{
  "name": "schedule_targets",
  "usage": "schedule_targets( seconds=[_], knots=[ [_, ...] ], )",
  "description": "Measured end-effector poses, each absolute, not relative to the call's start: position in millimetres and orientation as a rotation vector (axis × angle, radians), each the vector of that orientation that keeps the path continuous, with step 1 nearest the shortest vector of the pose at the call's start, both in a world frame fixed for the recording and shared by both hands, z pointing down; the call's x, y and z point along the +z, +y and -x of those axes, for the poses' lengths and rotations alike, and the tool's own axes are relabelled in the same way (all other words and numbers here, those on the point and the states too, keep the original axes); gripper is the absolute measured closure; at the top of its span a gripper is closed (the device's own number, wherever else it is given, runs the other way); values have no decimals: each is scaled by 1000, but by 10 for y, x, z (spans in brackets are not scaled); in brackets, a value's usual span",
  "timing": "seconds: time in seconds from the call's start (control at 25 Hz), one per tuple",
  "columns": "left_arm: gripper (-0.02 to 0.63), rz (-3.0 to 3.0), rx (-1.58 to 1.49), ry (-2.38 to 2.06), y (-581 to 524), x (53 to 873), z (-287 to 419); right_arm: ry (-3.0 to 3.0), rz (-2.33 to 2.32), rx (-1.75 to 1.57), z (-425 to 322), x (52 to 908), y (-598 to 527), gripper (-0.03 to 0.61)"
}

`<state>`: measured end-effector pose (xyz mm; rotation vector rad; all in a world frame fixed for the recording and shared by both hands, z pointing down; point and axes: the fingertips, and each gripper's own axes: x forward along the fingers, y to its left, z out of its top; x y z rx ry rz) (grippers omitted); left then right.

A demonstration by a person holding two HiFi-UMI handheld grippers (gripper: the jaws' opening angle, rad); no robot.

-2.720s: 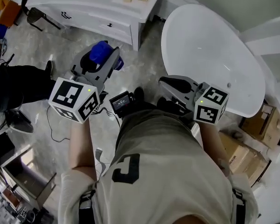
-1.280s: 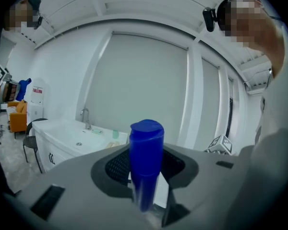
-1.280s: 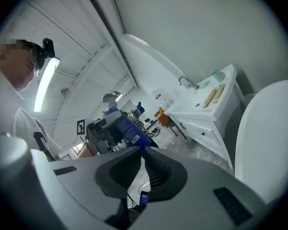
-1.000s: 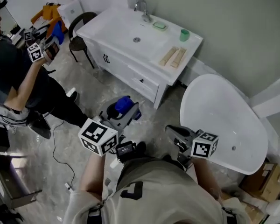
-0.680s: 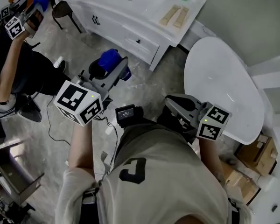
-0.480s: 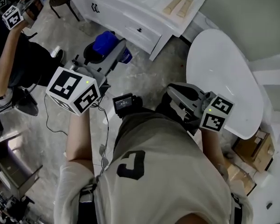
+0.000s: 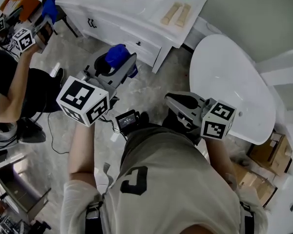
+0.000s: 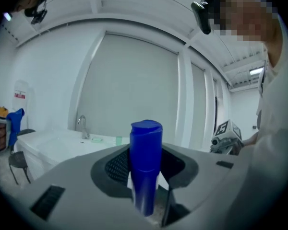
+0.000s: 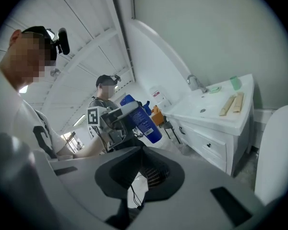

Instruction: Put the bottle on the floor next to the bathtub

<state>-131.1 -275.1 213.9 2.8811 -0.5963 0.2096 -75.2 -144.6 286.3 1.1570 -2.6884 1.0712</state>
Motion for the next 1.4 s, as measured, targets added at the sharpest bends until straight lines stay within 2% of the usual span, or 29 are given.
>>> schedule_targets(
  seconds=[0.12,0.52,0.8,1.08,1.4],
  knots=[
    [420,-2827,213,-551,-2820,2269,1090,-2686,-1174,1116,669,2900,-1417,549],
    [420,-2897,532,-372,-2904,2754,174,-2653,-1237,1212,205,3113,-1486,549],
    [420,-2889,553,-352,-2867,2801,-20,-2656,-1232,1253,30,3215,-1551,549],
    [420,-2849,543,-438,-2810,2803,117,-2650,-1142,1248,35,3213,-1605,549],
    [420,-2813,593,-596,-2957,2948,762,-2653,-975,1236,484,3219,-1792,549]
  ],
)
